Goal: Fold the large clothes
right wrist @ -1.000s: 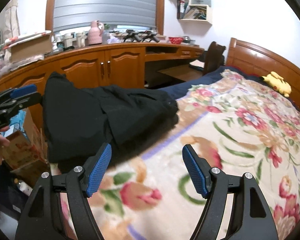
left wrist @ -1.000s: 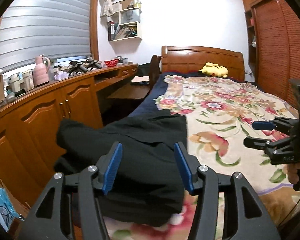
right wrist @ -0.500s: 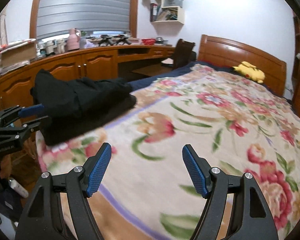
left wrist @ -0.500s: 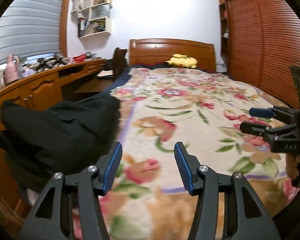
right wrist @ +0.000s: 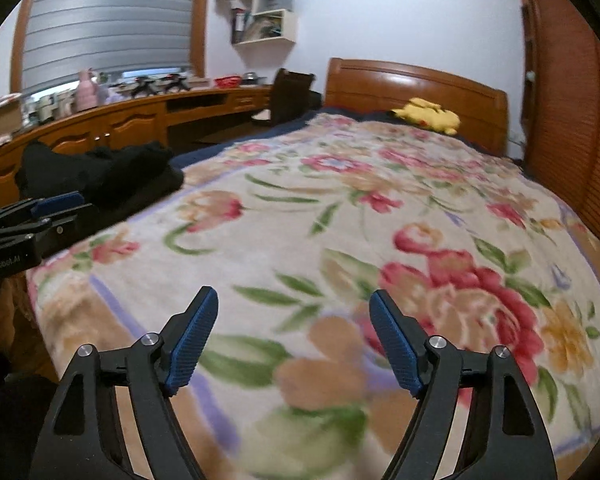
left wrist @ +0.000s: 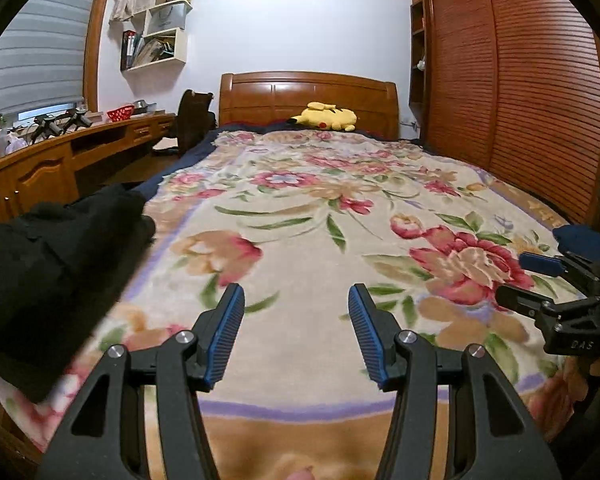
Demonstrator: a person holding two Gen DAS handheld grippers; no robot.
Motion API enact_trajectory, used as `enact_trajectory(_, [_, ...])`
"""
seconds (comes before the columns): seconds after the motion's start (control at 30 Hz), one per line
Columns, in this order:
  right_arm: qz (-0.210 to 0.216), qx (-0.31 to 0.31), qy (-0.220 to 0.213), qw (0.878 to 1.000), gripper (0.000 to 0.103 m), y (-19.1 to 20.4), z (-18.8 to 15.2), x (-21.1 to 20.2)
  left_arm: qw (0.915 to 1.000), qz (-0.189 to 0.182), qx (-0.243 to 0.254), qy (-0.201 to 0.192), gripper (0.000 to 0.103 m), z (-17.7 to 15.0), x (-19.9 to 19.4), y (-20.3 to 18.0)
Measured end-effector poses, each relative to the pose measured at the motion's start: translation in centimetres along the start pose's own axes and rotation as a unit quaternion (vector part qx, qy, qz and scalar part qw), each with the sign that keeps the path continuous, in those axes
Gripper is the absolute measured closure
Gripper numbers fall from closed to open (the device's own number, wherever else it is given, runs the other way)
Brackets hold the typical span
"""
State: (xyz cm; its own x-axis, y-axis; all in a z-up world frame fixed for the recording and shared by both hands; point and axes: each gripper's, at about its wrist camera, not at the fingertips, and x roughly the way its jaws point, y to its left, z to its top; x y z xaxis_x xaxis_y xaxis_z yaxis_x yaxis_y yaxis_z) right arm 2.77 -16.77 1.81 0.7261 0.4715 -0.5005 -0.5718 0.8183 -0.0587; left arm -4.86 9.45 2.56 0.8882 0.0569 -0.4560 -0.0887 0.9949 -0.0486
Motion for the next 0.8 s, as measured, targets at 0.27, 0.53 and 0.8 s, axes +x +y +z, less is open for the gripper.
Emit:
enact_trajectory(0.27, [-0.070, 0.045, -0.021, 0.996, 0.017, -5.5, -2.0, -2.3, 0.9998, 0.019, 0.010, -0.003, 0.050, 1.0, 1.5, -4.7])
enact_trajectory(0.53, [-0.107, 0.075, -0.062, 0.989, 0.017, -9.3, -3.2, -4.5, 0.9994, -0.018, 0.024, -0.017, 0.049, 0.9, 2.6, -9.5])
enact_trajectory(0.8, [-0.128, 0.079, -0.089, 0.985, 0.017, -10.3, -3.7, -5.8, 0.9987, -0.040, 0.027, -0.013, 0.049, -0.1, 3.4, -11.3])
